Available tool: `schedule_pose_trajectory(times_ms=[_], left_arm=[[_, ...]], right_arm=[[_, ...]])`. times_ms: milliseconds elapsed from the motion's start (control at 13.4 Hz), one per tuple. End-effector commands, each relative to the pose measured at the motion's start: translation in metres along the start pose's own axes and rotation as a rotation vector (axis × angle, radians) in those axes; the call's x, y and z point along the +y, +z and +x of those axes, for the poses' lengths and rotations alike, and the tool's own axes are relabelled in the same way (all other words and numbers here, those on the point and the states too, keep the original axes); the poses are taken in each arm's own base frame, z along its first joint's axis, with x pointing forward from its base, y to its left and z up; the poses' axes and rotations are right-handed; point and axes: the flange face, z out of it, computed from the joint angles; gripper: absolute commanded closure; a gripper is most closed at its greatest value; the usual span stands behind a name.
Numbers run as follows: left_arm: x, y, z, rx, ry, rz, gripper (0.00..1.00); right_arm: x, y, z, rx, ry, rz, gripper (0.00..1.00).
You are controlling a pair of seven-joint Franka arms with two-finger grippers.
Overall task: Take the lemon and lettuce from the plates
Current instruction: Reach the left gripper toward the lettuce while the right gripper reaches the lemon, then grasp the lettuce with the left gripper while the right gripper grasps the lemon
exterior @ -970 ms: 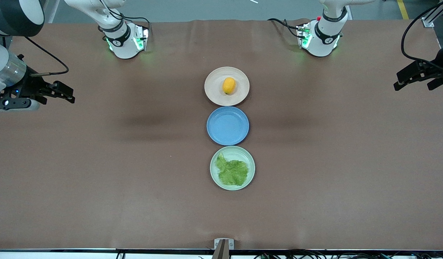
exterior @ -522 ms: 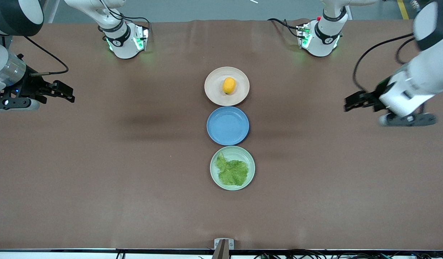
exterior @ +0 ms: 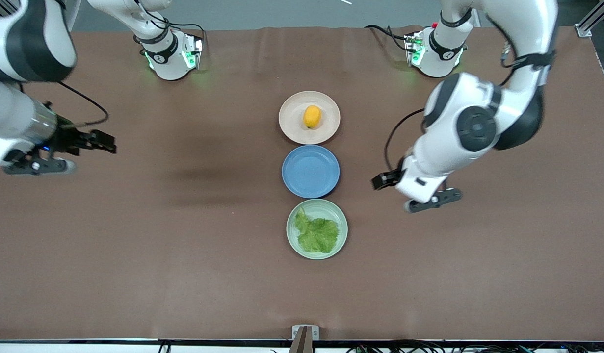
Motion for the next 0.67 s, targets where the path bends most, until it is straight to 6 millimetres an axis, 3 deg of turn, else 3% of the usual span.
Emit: schedule_pose_trajectory(times_ms=[0, 224, 373, 597], left_arm=[[0.034, 0.035, -0.002, 0.043, -0.17, -0.067, 0.0], [0.076, 0.086, -0.016, 0.085, -0.357, -0.15, 0.0], [0.089, 0.118, -0.016, 0.099, -0.469, -0.195, 0.0], [0.103, 0.149, -0.016, 0.129, -0.548, -0.262, 0.0]], right_arm=[[-0.059, 0.015, -0.011, -0.062, 0.184, 0.067, 0.0], [-0.157, 0.045, -0.053, -0.047, 0.255, 0.043, 0.0], [-0.226, 0.08, -0.085, -0.017, 0.278, 0.033, 0.0], [-0.327, 0.133, -0.14, 0.049, 0.336, 0.051, 0.0]])
